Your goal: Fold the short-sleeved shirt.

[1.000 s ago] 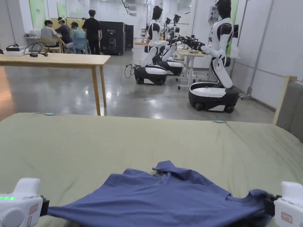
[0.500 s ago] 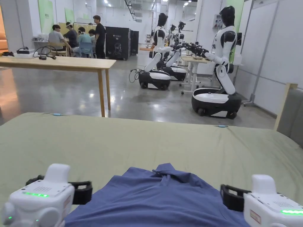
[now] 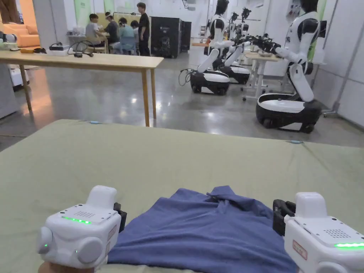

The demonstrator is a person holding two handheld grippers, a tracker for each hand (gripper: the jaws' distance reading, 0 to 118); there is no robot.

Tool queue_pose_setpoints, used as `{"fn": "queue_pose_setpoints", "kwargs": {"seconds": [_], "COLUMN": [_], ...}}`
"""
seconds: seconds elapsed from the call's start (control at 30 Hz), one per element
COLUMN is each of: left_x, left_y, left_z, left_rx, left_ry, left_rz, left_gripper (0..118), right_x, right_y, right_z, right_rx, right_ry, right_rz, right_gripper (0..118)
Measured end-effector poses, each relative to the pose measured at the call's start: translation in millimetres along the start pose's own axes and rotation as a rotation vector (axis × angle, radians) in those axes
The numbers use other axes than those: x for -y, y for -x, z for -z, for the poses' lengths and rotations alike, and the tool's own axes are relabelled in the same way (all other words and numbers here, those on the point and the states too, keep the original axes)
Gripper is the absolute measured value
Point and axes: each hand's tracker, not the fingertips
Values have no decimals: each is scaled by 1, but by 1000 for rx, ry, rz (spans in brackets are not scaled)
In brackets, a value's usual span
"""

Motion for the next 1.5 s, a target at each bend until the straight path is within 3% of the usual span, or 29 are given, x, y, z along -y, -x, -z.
{"fn": "queue_pose_setpoints", "kwargs": {"seconds": [0.03,0.07,0.1,0.13,0.17,0.2,0.33,0.37,0.43,0.5,0.63,0.73,0.77,0.83,0.87,0.97,1.03,1.07,1.1,1.13,1.23,1.4,1.5], "left_x": [6,11,13,19,26,33,59,63,72,77,76,68,61,54,50,37,32,31,29,28,28,25,11], "left_y": [10,19,48,59,65,68,79,74,68,63,61,58,50,48,47,44,45,43,41,39,40,39,40], "left_z": [2,3,26,33,39,45,74,76,90,96,91,84,74,67,64,63,65,66,67,68,73,83,83], "left_rx": [-12,-13,-3,2,-11,-32,9,5,-9,-38,-18,13,7,16,18,22,23,24,24,14,8,16,25], "left_ry": [31,65,131,168,199,234,305,334,364,418,340,329,313,304,298,290,286,289,295,297,314,329,297], "left_rz": [-22,-59,-135,-162,-163,-153,-179,-173,-154,-119,-153,-155,-143,-146,-153,-149,-154,-154,-147,-136,-141,-144,-152], "left_gripper": [1,19,50,91,117,117,111,90,19,3,3,3,3,3,3,3,3,3,3,3,3,3,3], "right_x": [2,1,4,6,8,9,12,12,13,11,5,6,8,14,17,24,21,21,22,25,31,18,-14], "right_y": [2,-3,-1,0,2,-1,1,2,1,-6,-27,-48,-55,-67,-72,-78,-81,-84,-88,-88,-94,-94,-103], "right_z": [3,9,13,17,22,31,53,59,70,85,121,172,191,232,251,296,319,328,338,347,359,316,277], "right_rx": [-4,-12,-18,-23,-25,-27,-33,-34,-41,-37,3,30,17,-46,-47,-53,-35,-61,-77,-79,-139,-170,-197], "right_ry": [8,17,24,33,42,51,96,105,122,144,200,324,377,471,489,504,506,518,546,573,687,615,493], "right_rz": [-1,-1,-1,-3,-6,-6,-24,-27,-27,-40,-76,-143,-157,-193,-223,-288,-263,-214,-177,-158,-76,-75,45], "right_gripper": [0,0,0,0,0,0,0,0,0,0,1,34,34,108,118,118,116,96,39,3,3,3,3]}}
